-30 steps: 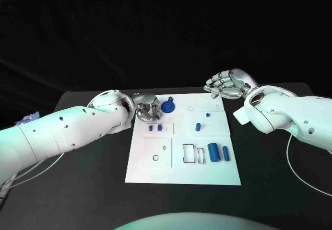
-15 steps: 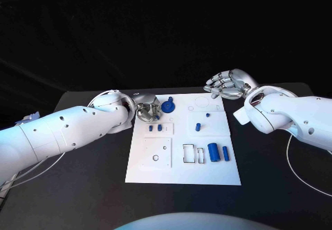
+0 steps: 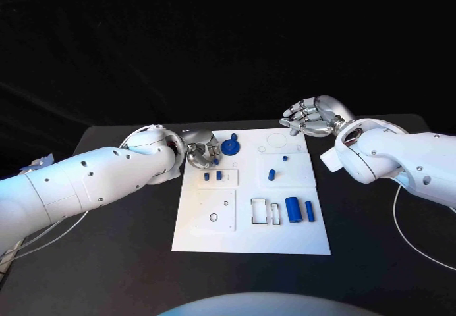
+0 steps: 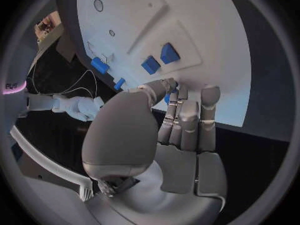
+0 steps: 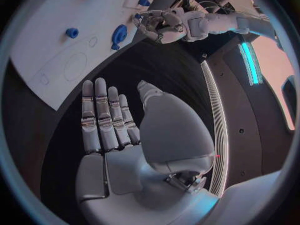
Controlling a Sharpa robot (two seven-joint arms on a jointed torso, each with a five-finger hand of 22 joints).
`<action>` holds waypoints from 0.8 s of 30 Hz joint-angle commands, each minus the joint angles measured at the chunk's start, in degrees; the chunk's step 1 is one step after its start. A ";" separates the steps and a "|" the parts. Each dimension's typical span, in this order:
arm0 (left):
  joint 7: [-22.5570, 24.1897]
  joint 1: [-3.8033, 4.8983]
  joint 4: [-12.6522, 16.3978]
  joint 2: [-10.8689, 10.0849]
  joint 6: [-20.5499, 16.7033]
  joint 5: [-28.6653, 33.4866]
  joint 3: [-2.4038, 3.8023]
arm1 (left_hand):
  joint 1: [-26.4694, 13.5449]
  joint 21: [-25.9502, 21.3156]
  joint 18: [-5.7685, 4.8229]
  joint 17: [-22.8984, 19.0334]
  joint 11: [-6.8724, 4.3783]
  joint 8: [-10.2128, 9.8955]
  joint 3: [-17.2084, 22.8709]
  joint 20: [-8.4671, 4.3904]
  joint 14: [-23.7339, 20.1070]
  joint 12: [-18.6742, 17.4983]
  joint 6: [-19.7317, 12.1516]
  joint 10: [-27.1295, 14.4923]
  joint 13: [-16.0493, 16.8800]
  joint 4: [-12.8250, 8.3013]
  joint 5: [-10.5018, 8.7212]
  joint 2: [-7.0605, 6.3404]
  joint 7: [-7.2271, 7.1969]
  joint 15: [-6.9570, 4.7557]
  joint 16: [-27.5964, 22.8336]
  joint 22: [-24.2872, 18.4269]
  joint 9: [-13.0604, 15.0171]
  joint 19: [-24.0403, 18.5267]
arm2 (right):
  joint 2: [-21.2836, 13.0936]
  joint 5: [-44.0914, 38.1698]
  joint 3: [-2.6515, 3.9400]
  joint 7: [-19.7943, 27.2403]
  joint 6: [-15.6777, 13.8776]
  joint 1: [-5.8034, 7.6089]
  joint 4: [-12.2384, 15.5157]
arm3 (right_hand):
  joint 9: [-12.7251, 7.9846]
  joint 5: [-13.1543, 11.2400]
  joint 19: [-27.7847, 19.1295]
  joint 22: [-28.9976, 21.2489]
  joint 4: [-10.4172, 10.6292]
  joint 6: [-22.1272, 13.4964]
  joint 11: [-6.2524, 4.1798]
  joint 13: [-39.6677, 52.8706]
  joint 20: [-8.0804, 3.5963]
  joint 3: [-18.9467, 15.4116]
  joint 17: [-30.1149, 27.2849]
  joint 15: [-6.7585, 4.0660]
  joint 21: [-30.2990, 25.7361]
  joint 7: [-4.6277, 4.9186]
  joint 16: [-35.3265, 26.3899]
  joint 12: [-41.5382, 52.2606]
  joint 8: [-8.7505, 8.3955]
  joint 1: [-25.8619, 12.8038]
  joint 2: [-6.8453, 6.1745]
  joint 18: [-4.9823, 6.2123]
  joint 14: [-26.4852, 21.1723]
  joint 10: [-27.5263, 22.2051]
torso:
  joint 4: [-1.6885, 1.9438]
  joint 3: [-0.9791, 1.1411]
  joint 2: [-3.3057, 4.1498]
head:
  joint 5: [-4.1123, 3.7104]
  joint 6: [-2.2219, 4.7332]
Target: Assemble the parts on the task board
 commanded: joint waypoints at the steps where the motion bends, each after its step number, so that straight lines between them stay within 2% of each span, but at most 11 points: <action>1: -0.08 -0.01 0.16 -0.03 0.08 0.12 0.02 | -0.22 -0.23 0.22 0.01 0.19 -0.23 0.38 0.11 0.10 -0.40 -0.13 -0.37 -0.08 -0.06 0.23 -0.34 0.26 0.46 -0.16 -0.08 -0.05 -0.41 | 0.03 0.04 0.02 0.56 -0.13 -0.04 -0.02 | -0.05 0.37 -0.08 -0.07 -0.12 -0.17 0.25 -0.07 0.46 0.10 -0.06 0.07 -0.29 3.61 -0.16 -0.22 0.33 0.53 -0.15 0.54 -0.40 -0.12 | 0.03 -0.02 0.04 | -0.04 0.03; 8: -0.15 -0.02 0.17 -0.34 -0.47 -0.05 0.02 | -0.26 -0.25 0.23 -0.08 0.28 -0.30 0.40 0.18 0.06 -0.54 -0.10 -0.39 -0.13 -0.14 0.27 -0.55 0.35 0.54 -0.13 -0.13 -0.07 -0.46 | -0.03 0.05 0.02 0.55 -0.14 -0.09 -0.04 | -0.09 0.36 -0.10 -0.18 -0.11 -0.17 0.26 -0.19 0.49 0.07 -0.13 0.09 -0.38 3.63 -0.28 -0.19 0.36 0.50 -0.14 0.54 -0.44 -0.13 | 0.01 0.01 0.02 | -0.02 0.04; 15: 0.29 -0.02 0.46 -1.12 -1.01 -0.10 0.03 | -0.13 -0.12 0.27 -0.24 0.67 -2.00 1.06 0.54 -0.07 -1.77 -2.10 -1.11 -0.56 -0.82 0.35 -1.54 0.69 0.89 0.12 -0.14 -0.79 -0.50 | -0.14 0.05 0.02 0.41 0.17 -0.12 -0.21 | -0.11 0.36 -0.10 -0.23 -0.12 -0.18 0.27 -0.25 0.50 0.06 -0.16 0.10 -0.42 3.63 -0.34 -0.19 0.37 0.51 -0.15 0.54 -0.44 -0.16 | -0.02 -0.01 0.02 | -0.04 0.01; 17: 0.54 -0.02 0.68 -1.58 -1.43 -0.12 0.04 | -0.07 -0.05 0.29 -0.53 0.92 -2.72 1.39 0.73 -0.26 -3.10 -2.98 -2.71 -1.16 -1.35 0.38 -2.29 0.66 1.10 0.18 -0.21 -1.15 -0.65 | -0.21 0.02 0.02 0.56 0.26 -0.13 -0.31 | -0.18 0.39 -0.02 -0.42 -0.31 -0.12 0.29 -0.52 0.53 0.13 -0.26 0.11 -0.52 3.63 -0.50 -0.23 0.46 0.81 -0.16 0.58 -0.36 -0.29 | 0.00 -0.03 0.01 | -0.08 -0.02; 19: 0.64 -0.02 0.87 -2.01 -1.85 -0.13 0.06 | -0.10 -0.03 0.30 -0.61 0.98 -2.98 1.44 0.79 -0.31 -3.40 -3.35 -3.04 -1.30 -1.48 0.38 -2.46 0.59 1.13 0.20 -0.22 -1.28 -0.69 | -0.26 -0.15 0.02 0.67 0.52 -0.14 -0.42 | -0.26 0.47 0.24 -0.69 -0.68 0.18 0.24 -1.03 0.53 0.30 -0.41 0.04 -0.61 3.53 -0.68 -0.40 0.70 1.48 -0.27 0.63 -0.05 -0.48 | 0.02 -0.04 0.00 | -0.14 0.01; 21: 0.77 -0.02 1.08 -2.58 -2.62 -0.13 0.10 | -0.14 -0.03 0.32 -0.99 1.20 -3.31 1.47 0.92 -0.49 -4.02 -3.80 -3.97 -1.60 -1.67 0.36 -2.63 0.77 1.29 0.16 -0.33 -1.45 -0.82 | -0.31 -0.82 0.02 0.69 1.19 -0.14 -0.68 | -0.65 0.48 1.11 -1.16 -1.50 0.78 0.02 -2.23 0.33 0.75 -0.65 -0.23 -0.60 3.22 -0.97 -1.02 0.88 2.88 -0.72 0.71 0.98 -0.55 | 0.03 -0.01 -0.03 | -0.17 0.04; 23: 0.99 -0.01 1.26 -3.08 -3.50 -0.08 0.18 | -0.10 -0.11 0.36 -1.28 1.28 -3.35 1.49 0.97 -0.61 -4.22 -3.83 -4.31 -1.70 -1.74 0.37 -2.60 0.85 1.36 0.10 -0.52 -1.49 -0.97 | -0.34 -2.05 0.02 0.66 1.89 -0.14 -0.99 | -1.27 0.37 2.89 -1.26 -2.60 1.65 -0.46 -3.46 -0.28 1.85 -0.60 -0.91 0.06 2.74 -0.61 -1.72 0.67 4.60 -1.18 0.77 3.30 0.26 | 0.04 0.01 -0.04 | -0.21 0.08; 24: 1.16 -0.01 1.35 -3.34 -4.07 0.06 0.25 | -0.09 -0.11 0.36 -1.22 1.29 -3.35 1.50 0.98 -0.59 -4.25 -3.82 -4.35 -1.71 -1.75 0.39 -2.58 0.87 1.37 0.12 -0.51 -1.49 -0.97 | -0.35 -2.97 0.02 0.61 2.31 -0.14 -1.18 | -1.89 0.30 4.46 -1.14 -3.29 2.53 -0.89 -4.49 -1.00 3.03 -0.46 -1.54 0.84 2.31 -0.21 -2.44 0.26 5.65 -1.66 0.79 5.38 1.26 | 0.04 -0.01 -0.05 | -0.22 0.08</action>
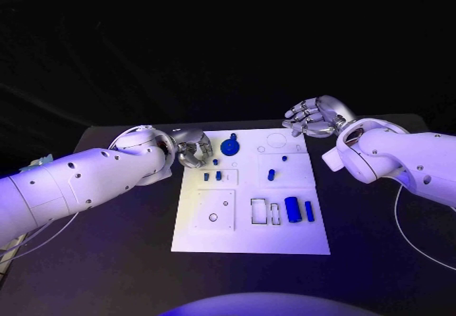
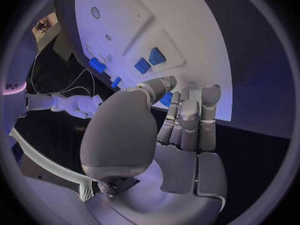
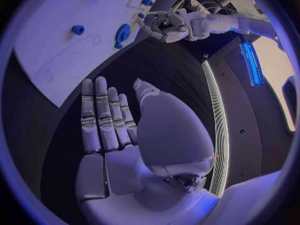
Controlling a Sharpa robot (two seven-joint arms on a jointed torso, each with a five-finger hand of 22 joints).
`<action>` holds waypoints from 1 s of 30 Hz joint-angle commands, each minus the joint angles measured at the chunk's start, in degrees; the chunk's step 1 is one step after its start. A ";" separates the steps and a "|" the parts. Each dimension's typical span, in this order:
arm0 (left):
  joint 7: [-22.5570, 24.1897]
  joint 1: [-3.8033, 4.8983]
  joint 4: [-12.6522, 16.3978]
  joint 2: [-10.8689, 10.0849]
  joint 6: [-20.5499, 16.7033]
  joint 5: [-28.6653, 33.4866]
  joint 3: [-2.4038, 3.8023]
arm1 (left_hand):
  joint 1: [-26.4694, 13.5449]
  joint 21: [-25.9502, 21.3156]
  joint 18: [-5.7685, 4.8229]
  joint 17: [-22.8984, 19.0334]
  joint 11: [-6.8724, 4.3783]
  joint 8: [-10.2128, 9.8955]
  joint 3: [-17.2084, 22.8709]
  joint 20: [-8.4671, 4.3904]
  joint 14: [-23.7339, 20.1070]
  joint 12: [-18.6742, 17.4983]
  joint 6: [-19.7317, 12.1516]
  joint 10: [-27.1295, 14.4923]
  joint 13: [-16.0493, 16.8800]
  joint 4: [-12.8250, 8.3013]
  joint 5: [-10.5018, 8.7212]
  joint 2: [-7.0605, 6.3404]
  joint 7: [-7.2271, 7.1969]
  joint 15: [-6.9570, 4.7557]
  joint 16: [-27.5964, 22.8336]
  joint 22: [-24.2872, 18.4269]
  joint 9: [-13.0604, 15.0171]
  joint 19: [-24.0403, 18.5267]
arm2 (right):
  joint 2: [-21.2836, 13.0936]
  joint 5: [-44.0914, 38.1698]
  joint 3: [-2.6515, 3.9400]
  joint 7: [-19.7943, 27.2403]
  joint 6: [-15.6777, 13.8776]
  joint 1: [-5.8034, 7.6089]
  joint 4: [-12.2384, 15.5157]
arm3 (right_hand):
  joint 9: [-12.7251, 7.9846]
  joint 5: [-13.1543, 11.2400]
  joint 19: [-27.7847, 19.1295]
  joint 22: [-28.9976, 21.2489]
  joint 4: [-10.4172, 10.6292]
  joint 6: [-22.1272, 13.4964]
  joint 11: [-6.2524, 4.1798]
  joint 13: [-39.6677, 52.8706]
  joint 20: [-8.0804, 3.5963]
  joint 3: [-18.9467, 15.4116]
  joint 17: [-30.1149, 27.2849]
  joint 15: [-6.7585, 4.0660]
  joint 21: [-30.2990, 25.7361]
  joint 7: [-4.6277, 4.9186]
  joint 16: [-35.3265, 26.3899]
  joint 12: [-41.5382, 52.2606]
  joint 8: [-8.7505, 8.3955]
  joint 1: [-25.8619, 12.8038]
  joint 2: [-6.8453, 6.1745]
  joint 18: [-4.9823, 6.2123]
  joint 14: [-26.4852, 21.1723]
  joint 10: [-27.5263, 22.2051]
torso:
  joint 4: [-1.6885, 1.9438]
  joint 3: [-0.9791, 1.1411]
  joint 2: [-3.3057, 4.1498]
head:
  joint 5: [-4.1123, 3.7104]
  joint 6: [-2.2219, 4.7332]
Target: Assemble the parts on the task board
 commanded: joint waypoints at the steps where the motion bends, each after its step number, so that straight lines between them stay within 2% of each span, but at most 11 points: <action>1: 1.38 0.01 0.45 -0.78 -3.59 0.55 0.26 | 0.00 -0.10 0.36 -0.09 0.08 -0.25 -0.03 0.17 0.02 -0.30 -0.34 -0.53 -0.09 -0.34 0.41 -0.63 -0.10 0.37 0.12 -0.05 -0.07 -0.15 | -0.06 -4.27 0.02 0.44 2.66 -0.03 -0.65 | -1.08 -0.09 3.44 0.56 -1.61 1.89 -1.09 -1.83 -1.51 2.37 0.61 -1.46 2.00 1.62 1.50 -1.46 -0.80 2.35 -0.83 0.83 4.78 1.91 | 0.03 0.01 -0.04 | -0.12 0.09; 3: 2.30 0.01 0.65 -1.44 -5.42 2.27 0.49 | 0.17 -1.24 0.83 -2.78 0.32 0.08 0.26 0.29 -1.11 -0.44 0.46 -0.65 -0.24 -0.44 0.45 -0.22 0.27 0.52 -0.92 -2.30 0.00 -1.73 | -0.05 -7.43 0.02 0.05 4.12 -0.03 -1.14 | -2.33 -0.18 8.86 3.42 -2.98 4.78 -2.38 -3.36 -4.18 5.37 2.74 -3.56 6.76 0.47 4.98 -3.63 -1.95 3.19 -1.94 0.62 12.17 5.71 | -0.01 -0.01 -0.03 | -0.32 0.34; 6: 5.74 0.02 1.24 -3.14 -9.40 11.16 0.94 | 0.10 -1.07 0.80 -2.49 0.41 0.61 0.69 0.43 -0.90 0.34 1.71 0.80 -0.08 -0.21 0.39 0.61 0.59 0.64 -0.78 -2.15 0.14 -1.64 | 0.11 -16.07 0.02 -1.26 8.11 -0.03 -2.10 | -3.99 -0.25 11.78 8.88 -5.29 8.21 -3.79 -3.29 -6.27 9.28 6.59 -5.40 13.40 -0.60 9.56 -7.84 -4.11 2.65 -3.54 0.51 18.84 11.03 | -0.08 -0.05 -0.06 | -0.88 0.79; 7: 6.83 0.02 1.49 -3.62 -10.08 14.40 1.03 | 0.11 -2.77 1.47 -6.27 0.44 0.89 0.85 0.42 -2.54 0.37 2.27 0.72 -0.15 -0.28 0.37 0.67 0.59 0.62 -2.30 -5.37 0.21 -3.95 | 0.18 -18.57 0.02 -1.68 9.25 -0.02 -2.27 | -4.50 -0.33 12.13 11.10 -5.82 9.16 -4.02 -3.29 -6.71 10.54 8.53 -5.70 15.83 -0.90 11.89 -9.71 -5.02 1.62 -3.96 0.41 20.34 12.45 | -0.10 -0.03 -0.07 | -1.17 0.95; 8: 8.42 0.02 1.91 -4.28 -10.51 18.96 1.13 | 0.06 -4.00 1.84 -9.83 0.50 1.10 1.00 0.41 -4.39 0.39 2.63 0.50 -0.25 -0.32 0.34 0.78 0.66 0.63 -4.05 -7.40 0.23 -5.61 | 0.28 -21.85 0.03 -2.23 10.71 -0.02 -2.42 | -4.83 -0.44 11.88 12.70 -6.51 9.72 -4.21 -3.19 -6.88 11.47 10.03 -5.89 17.40 -0.98 13.62 -10.99 -5.70 1.05 -4.43 0.37 20.84 13.59 | -0.09 0.00 -0.06 | -1.50 1.11; 12: 13.70 -0.06 3.71 -6.43 -9.29 32.65 1.33 | -0.05 -4.38 1.83 -13.32 0.72 0.84 1.29 0.49 -6.14 0.48 2.14 0.22 -0.35 -0.18 0.27 1.48 1.05 0.75 -5.78 -7.66 0.04 -6.11 | 0.66 -32.01 0.03 -3.66 14.12 -0.03 -2.55 | -5.47 -0.59 11.57 18.18 -8.40 11.15 -4.34 -3.01 -6.90 14.17 19.21 -5.99 22.83 -1.04 24.91 -15.56 -7.86 -1.72 -5.41 0.45 22.60 16.28 | -0.12 0.02 0.05 | -2.74 1.89; 14: 16.84 -0.30 5.06 -7.71 -7.86 39.58 1.41 | 0.16 -5.20 1.84 -19.38 1.07 0.54 1.28 0.62 -9.87 0.32 1.38 -1.12 -0.57 -0.59 0.26 1.72 1.41 0.95 -9.36 -8.13 -0.17 -7.29 | 0.82 -36.69 0.03 -4.35 15.33 -0.04 -2.46 | -5.52 -0.60 12.65 21.29 -8.69 11.34 -4.40 -3.03 -6.87 14.67 24.80 -5.91 26.58 -1.07 31.53 -16.91 -8.41 -2.52 -5.83 0.10 23.58 16.34 | -0.03 -0.03 0.10 | -3.52 2.38; 19: 22.53 -0.80 7.76 -10.07 -5.27 53.21 1.49 | -0.70 -7.07 1.83 -21.46 1.17 0.76 -0.27 0.91 -12.73 1.17 1.07 -1.81 -0.54 -0.51 0.18 2.04 1.45 1.14 -12.45 -9.18 -0.24 -9.65 | 1.10 -46.95 0.03 -6.22 17.40 -0.19 -1.93 | -5.51 -0.19 15.27 28.52 -9.13 11.43 -4.28 -2.94 -6.69 15.50 30.88 -5.80 35.54 -1.23 39.06 -18.95 -9.40 -3.73 -6.53 -1.08 24.02 16.47 | 0.23 -0.20 0.08 | -4.96 2.72; 23: 25.76 -1.10 9.51 -11.40 -4.42 58.63 1.51 | -1.50 -7.89 1.80 -22.14 1.11 0.97 -1.47 1.05 -13.23 1.78 1.14 -1.66 -0.45 -0.11 0.11 2.06 1.36 1.20 -13.09 -9.71 -0.23 -10.23 | 1.15 -52.41 0.03 -7.71 18.05 -0.47 -1.19 | -5.31 -0.36 17.23 33.38 -9.26 11.92 -4.46 -2.75 -6.70 15.92 34.61 -5.89 41.64 -1.39 43.75 -19.51 -9.72 -4.45 -6.77 -1.93 24.45 17.61 | 0.17 -0.21 0.06 | -5.60 2.81; 26: 28.35 -1.36 10.91 -12.21 -4.53 62.46 1.51 | -1.86 -8.53 1.83 -22.52 0.77 1.21 -2.36 0.98 -13.32 2.85 1.28 -0.57 -0.15 0.14 0.13 2.19 1.02 1.00 -13.21 -10.20 -0.21 -10.28 | 1.13 -55.50 0.03 -8.83 18.50 -0.77 -0.52 | -5.16 -0.06 18.85 37.08 -9.28 12.02 -4.51 -2.75 -6.70 16.07 37.31 -5.90 46.40 -1.46 47.03 -20.12 -10.02 -5.04 -7.29 -2.67 24.77 18.16 | -0.07 -0.10 0.07 | -5.64 2.90; 30: 30.59 -1.62 12.16 -12.87 -4.49 65.19 1.52 | -2.04 -9.47 1.83 -23.00 -0.08 2.04 -3.64 0.58 -13.71 5.47 2.08 1.68 0.88 0.25 0.35 2.43 0.19 0.43 -13.38 -10.90 0.08 -10.29 | 1.09 -57.45 0.03 -9.83 19.39 -1.04 0.04 | -5.05 -0.26 19.68 39.29 -9.16 12.01 -4.45 -2.78 -6.64 16.04 39.07 -5.81 49.13 -1.43 49.23 -20.75 -10.29 -5.65 -7.70 -3.09 24.98 18.26 | 0.04 -0.16 0.06 | -5.58 2.86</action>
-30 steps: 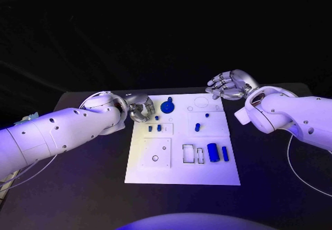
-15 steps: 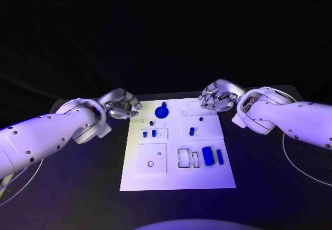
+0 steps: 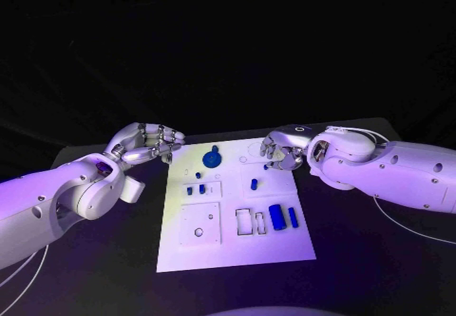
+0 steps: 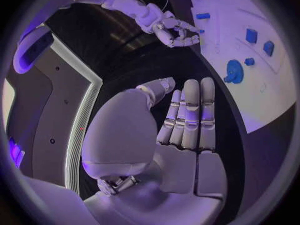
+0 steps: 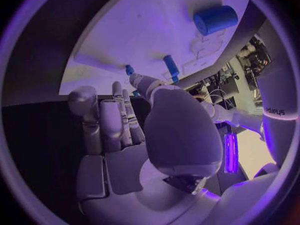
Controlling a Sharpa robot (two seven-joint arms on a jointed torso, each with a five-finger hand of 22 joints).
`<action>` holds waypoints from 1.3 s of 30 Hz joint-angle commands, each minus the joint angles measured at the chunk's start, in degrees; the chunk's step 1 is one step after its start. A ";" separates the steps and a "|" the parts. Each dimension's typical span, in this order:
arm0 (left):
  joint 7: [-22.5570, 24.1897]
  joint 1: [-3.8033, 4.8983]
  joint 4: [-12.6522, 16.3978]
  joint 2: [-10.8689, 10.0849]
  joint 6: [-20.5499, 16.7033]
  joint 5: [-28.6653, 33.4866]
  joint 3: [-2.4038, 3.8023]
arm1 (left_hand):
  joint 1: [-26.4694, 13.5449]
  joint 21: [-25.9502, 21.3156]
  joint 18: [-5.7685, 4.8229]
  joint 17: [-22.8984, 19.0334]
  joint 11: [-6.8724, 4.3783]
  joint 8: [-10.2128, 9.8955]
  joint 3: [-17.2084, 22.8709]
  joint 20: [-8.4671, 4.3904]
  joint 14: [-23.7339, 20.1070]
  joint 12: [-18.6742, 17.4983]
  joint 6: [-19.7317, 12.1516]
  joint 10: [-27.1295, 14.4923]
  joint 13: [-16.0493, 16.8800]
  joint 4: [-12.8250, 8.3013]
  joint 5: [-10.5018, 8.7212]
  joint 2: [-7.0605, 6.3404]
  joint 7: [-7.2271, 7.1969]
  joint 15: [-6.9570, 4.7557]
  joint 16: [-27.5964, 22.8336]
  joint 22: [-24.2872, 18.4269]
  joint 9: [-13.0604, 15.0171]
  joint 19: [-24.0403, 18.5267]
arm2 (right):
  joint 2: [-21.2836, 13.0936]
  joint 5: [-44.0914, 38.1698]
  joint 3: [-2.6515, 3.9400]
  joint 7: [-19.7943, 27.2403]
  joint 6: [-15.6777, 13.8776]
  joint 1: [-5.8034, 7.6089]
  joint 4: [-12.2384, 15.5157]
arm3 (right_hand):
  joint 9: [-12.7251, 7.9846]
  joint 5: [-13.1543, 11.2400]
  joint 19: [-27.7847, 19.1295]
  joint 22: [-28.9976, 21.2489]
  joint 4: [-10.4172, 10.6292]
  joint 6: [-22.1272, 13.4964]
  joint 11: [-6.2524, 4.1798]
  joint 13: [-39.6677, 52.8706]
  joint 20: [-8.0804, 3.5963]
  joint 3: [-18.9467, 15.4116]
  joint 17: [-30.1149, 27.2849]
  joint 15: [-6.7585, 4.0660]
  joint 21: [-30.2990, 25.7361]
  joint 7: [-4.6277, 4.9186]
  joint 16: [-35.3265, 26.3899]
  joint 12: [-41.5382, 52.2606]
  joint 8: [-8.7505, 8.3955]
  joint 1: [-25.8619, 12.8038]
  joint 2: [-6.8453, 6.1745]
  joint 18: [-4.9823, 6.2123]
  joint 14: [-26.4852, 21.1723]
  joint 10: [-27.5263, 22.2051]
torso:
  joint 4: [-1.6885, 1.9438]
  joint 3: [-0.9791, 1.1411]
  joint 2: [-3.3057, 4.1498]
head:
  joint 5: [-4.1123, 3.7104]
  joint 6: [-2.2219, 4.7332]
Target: Assemble the parts on the task board
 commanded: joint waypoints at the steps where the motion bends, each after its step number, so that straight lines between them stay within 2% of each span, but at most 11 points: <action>1: 6.64 -0.23 1.18 -0.46 1.37 9.01 0.05 | -0.83 -0.62 0.41 -0.30 -0.37 0.53 -0.76 -0.29 -0.41 1.31 0.27 0.83 0.54 0.17 0.17 0.20 -0.46 -0.21 -0.51 -0.40 0.23 -0.35 | -0.01 -7.46 0.02 -3.21 2.99 -0.20 0.48 | 0.10 -0.25 0.56 0.95 0.04 0.33 -0.01 0.04 0.05 0.14 0.76 0.14 1.11 0.07 1.04 -0.48 -0.32 -0.99 -0.29 -0.79 2.63 0.45 | 0.05 0.01 0.01 | -0.01 -0.01; 6: 7.68 -0.47 1.98 -0.88 0.93 10.85 0.05 | -1.13 -2.26 0.37 -1.01 -0.85 0.92 -1.57 -0.49 -1.74 3.64 0.39 1.82 1.65 0.37 0.22 0.39 -0.84 -0.49 -1.57 -1.42 0.33 -0.89 | 0.00 -8.32 0.02 -3.81 3.78 -0.37 0.92 | 0.22 -1.08 0.35 1.40 0.35 0.37 0.11 0.07 0.17 -0.39 0.88 0.27 1.40 0.20 1.55 -0.92 -0.50 -1.75 -0.80 -0.79 2.44 0.44 | 0.14 0.08 -0.02 | 0.06 -0.18; 10: 8.09 -0.57 2.25 -1.11 0.56 11.47 0.05 | -1.07 -2.57 0.37 -1.13 -0.96 0.98 -1.78 -0.57 -1.83 4.44 0.38 1.96 2.06 0.33 0.22 0.47 -0.89 -0.56 -1.69 -1.64 0.33 -0.82 | 0.16 -8.57 0.02 -4.13 4.55 -0.66 1.09 | 0.30 -1.56 0.43 1.85 0.39 0.47 0.12 0.13 0.22 -0.49 1.24 0.30 1.90 0.21 2.04 -1.01 -0.53 -1.80 -0.77 -0.86 2.44 0.56 | 0.03 0.14 0.02 | 0.23 -0.22; 15: 8.28 -0.61 2.32 -1.24 0.19 12.09 0.05 | -1.08 -2.65 0.37 -1.16 -0.98 0.99 -1.85 -0.60 -1.83 4.63 0.36 1.94 2.16 0.32 0.21 0.46 -0.89 -0.57 -1.70 -1.69 0.33 -0.79 | 0.40 -8.68 0.02 -4.28 4.09 -1.19 1.20 | 0.75 -1.26 0.76 3.20 -0.24 1.62 -0.21 0.42 0.14 0.72 1.87 0.08 3.41 -0.02 3.12 -0.88 -0.09 -0.42 0.44 -1.01 2.41 1.81 | -0.04 0.21 0.00 | 0.55 -0.42; 19: 8.53 -0.64 2.41 -1.18 -0.13 12.36 0.05 | -0.96 -2.73 0.38 -1.19 -0.96 1.04 -1.87 -0.65 -1.83 4.82 0.38 1.67 2.28 0.25 0.23 0.54 -0.89 -0.58 -1.72 -1.76 0.34 -0.71 | 0.70 -8.70 0.02 -4.23 3.38 -1.52 1.17 | 1.21 -2.01 0.69 3.81 -0.65 2.74 -0.56 0.72 -0.03 1.72 1.77 -0.17 3.91 -0.31 3.44 -0.68 0.40 0.09 1.19 -1.02 2.27 3.10 | 0.03 0.19 0.03 | 0.72 -0.54; 26: 8.83 -0.66 2.44 -1.09 -0.56 12.62 0.05 | -0.75 -2.84 0.37 -1.25 -0.91 1.17 -1.87 -0.71 -1.80 5.10 0.43 0.98 2.46 0.12 0.25 0.74 -0.89 -0.58 -1.72 -1.87 0.37 -0.51 | 1.22 -8.70 0.02 -4.16 2.97 -2.04 0.90 | 1.88 -2.37 0.56 4.35 -1.17 3.86 -0.98 1.19 -0.30 2.48 1.85 -0.52 4.27 -0.71 3.89 -0.45 1.01 0.40 1.76 -1.02 2.19 4.44 | -0.12 0.25 -0.02 | 0.88 -0.74; 39: 8.52 -0.66 2.34 -1.05 -0.66 12.80 0.05 | -0.46 -2.88 0.36 -1.31 -0.83 1.32 -1.80 -0.77 -1.80 5.36 0.46 0.27 2.63 -0.09 0.28 0.96 -0.84 -0.57 -1.73 -1.93 0.41 -0.34 | 1.76 -8.88 0.02 -4.70 3.35 -2.57 0.54 | 2.70 -2.81 0.94 5.50 -1.55 4.99 -1.48 1.78 -0.60 3.12 2.46 -0.88 5.56 -1.17 4.83 -0.27 1.70 0.43 2.64 -1.22 2.33 5.64 | 0.02 0.24 -0.03 | 0.88 -1.00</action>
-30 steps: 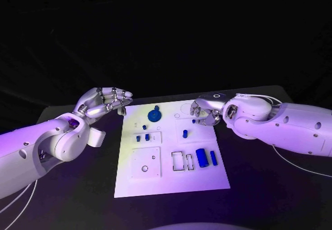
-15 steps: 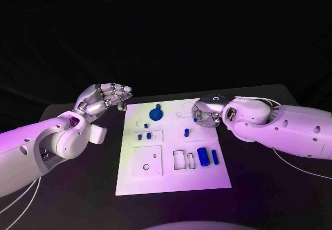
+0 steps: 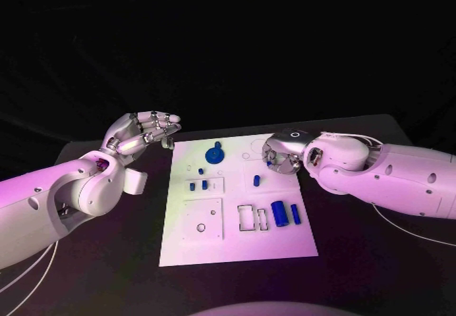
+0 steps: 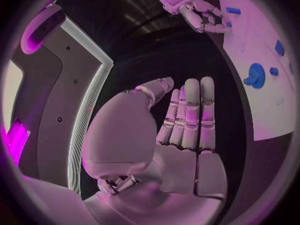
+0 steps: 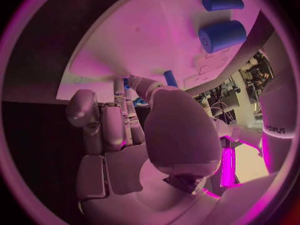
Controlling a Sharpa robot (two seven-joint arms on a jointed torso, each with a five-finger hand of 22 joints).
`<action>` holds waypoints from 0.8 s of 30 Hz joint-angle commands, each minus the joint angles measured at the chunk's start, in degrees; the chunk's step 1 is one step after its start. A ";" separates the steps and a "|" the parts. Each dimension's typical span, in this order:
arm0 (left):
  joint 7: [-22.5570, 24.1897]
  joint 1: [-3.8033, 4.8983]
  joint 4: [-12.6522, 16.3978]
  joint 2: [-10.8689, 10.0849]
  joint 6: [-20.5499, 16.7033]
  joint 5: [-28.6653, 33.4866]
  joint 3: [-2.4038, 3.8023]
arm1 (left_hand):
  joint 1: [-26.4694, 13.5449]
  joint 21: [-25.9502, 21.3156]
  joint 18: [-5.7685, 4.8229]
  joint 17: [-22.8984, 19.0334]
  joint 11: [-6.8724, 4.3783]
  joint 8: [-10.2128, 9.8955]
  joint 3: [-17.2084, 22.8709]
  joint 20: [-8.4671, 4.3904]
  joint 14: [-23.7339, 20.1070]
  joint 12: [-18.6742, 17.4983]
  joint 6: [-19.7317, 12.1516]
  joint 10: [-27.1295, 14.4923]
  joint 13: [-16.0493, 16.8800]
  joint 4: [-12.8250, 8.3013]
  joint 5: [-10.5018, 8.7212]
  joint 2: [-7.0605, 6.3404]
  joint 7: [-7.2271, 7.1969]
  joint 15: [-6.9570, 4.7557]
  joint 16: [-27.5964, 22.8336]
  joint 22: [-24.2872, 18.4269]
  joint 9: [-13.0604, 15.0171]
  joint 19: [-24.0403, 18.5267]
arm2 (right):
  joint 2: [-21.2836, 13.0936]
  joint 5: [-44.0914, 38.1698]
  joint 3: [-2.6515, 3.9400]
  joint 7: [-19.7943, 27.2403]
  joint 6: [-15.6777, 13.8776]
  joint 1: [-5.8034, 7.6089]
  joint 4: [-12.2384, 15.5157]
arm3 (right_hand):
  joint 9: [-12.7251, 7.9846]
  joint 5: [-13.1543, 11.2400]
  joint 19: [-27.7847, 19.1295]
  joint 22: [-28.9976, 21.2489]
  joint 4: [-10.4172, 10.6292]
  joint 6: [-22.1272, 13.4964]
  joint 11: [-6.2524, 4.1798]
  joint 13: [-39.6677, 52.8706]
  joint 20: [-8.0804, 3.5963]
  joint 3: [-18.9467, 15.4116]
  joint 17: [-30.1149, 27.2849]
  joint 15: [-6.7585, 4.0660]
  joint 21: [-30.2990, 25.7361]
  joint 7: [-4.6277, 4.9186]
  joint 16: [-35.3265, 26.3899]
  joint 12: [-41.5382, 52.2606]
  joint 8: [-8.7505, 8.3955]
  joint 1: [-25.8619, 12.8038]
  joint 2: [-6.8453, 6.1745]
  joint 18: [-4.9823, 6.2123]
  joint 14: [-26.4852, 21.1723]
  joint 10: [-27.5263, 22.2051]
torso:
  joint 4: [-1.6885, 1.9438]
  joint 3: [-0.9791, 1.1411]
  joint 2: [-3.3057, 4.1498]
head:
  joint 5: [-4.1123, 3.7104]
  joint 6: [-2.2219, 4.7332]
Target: Assemble the parts on the task board
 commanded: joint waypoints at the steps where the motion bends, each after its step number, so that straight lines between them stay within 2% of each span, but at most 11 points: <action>1: 0.75 -0.01 0.09 0.10 0.02 0.56 0.04 | 0.14 -0.27 0.38 -0.06 -0.04 0.37 -0.03 -0.26 -0.39 0.37 -0.02 -0.47 0.09 -0.21 0.29 0.51 -0.34 -0.14 -0.40 -0.09 0.10 0.18 | 0.18 -0.76 -0.27 -0.74 1.28 -0.49 -0.20 | 0.13 -0.41 0.17 0.21 0.01 0.50 -0.15 0.04 -0.22 0.36 0.06 -0.37 0.39 0.08 0.36 0.18 0.35 0.09 0.80 -0.94 2.06 0.54 | 0.05 0.03 -0.01 | -0.01 -0.09; 5: 0.41 -0.01 0.04 0.12 0.06 0.56 0.04 | 0.19 -0.28 0.37 -0.07 -0.01 0.41 -0.01 -0.26 -0.41 0.41 -0.01 -0.68 0.12 -0.26 0.29 0.55 -0.32 -0.12 -0.41 -0.10 0.11 0.20 | 0.41 -1.08 -0.27 -1.12 1.18 -0.66 -0.35 | 0.62 -1.44 0.28 0.70 -0.28 0.92 -0.36 0.35 -0.40 1.06 0.21 -0.57 0.86 -0.18 0.74 0.08 0.64 0.29 1.70 -1.00 2.09 0.95 | -0.07 0.01 -0.02 | 0.08 -0.19; 14: -0.42 -0.01 -0.10 0.13 0.09 0.57 0.04 | 0.35 -0.30 0.34 -0.16 0.21 0.57 0.03 -0.23 -0.56 0.50 -0.07 -1.81 0.19 -0.47 0.31 0.62 -0.17 0.01 -0.47 -0.11 0.13 0.23 | 0.50 -2.83 -0.27 -2.31 0.79 -0.84 -0.42 | 1.80 -3.79 0.29 1.56 -1.55 1.19 -0.49 0.96 -0.61 3.57 0.09 -0.71 1.47 -0.27 1.18 -0.54 1.11 0.98 3.72 -1.08 2.02 1.42 | -0.05 -0.05 -0.04 | -0.03 -0.22; 19: -0.87 -0.01 -0.14 0.13 0.16 0.57 0.04 | 0.41 -0.30 0.33 -0.19 0.28 0.62 0.06 -0.20 -0.64 0.50 -0.08 -2.18 0.19 -0.55 0.33 0.64 -0.12 0.06 -0.50 -0.11 0.14 0.20 | 0.43 -3.69 -0.27 -2.78 0.24 -0.88 -0.37 | 2.22 -3.79 0.31 1.84 -2.01 1.33 -0.53 1.17 -0.65 4.26 0.00 -0.74 1.70 -0.29 1.25 -0.68 1.35 1.04 4.09 -1.10 1.99 1.77 | 0.01 -0.06 -0.03 | -0.09 -0.23; 24: -1.26 -0.01 -0.21 0.12 0.31 0.57 0.04 | 0.43 -0.33 0.31 -0.25 0.43 0.72 0.09 -0.13 -0.83 0.46 -0.12 -2.85 0.17 -0.65 0.33 0.64 -0.02 0.17 -0.58 -0.12 0.15 0.09 | 0.21 -3.97 -0.27 -2.70 -0.60 -0.89 0.18 | 2.42 -3.65 0.38 2.06 -2.04 1.26 -0.50 1.25 -0.64 4.40 -0.03 -0.72 1.93 -0.26 1.30 -0.85 1.39 0.62 3.91 -1.15 1.97 1.85 | -0.03 -0.08 -0.07 | -0.03 -0.20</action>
